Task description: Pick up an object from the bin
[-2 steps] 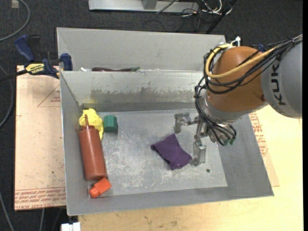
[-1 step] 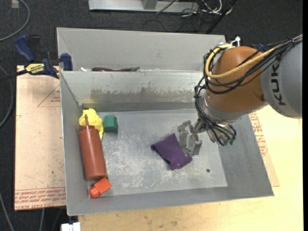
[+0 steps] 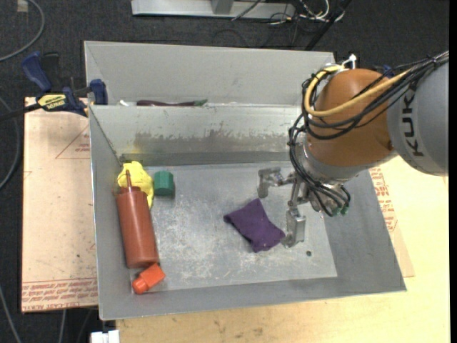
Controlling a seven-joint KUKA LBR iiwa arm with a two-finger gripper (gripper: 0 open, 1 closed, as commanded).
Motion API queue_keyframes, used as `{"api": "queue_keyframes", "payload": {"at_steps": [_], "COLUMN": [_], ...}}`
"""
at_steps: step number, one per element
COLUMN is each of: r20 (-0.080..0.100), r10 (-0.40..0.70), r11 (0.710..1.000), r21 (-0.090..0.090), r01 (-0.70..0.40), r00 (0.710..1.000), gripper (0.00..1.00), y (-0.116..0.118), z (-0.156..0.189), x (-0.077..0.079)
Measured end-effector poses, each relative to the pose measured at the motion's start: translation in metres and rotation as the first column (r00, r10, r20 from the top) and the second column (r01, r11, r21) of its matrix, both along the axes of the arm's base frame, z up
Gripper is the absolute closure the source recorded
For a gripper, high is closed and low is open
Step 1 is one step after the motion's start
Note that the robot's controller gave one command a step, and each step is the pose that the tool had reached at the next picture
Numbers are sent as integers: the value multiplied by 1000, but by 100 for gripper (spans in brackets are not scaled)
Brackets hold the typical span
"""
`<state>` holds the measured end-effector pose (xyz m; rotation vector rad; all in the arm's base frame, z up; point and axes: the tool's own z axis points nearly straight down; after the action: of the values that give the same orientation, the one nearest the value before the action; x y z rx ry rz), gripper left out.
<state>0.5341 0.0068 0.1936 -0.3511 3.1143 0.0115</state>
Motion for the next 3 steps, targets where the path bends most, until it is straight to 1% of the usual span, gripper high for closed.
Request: {"api": "queue_keyframes", "payload": {"at_steps": [1,2,3], "r20": [0,4,10], "r10": [0,121,229], "r11": [1000,993,973], "r21": [0,-4,0], "r01": [0,-121,-229], "r00": [1000,993,973], "gripper": [0,0,0], "y": [0,25,48], "z": [0,-12,-33], "x": [0,31,41]}}
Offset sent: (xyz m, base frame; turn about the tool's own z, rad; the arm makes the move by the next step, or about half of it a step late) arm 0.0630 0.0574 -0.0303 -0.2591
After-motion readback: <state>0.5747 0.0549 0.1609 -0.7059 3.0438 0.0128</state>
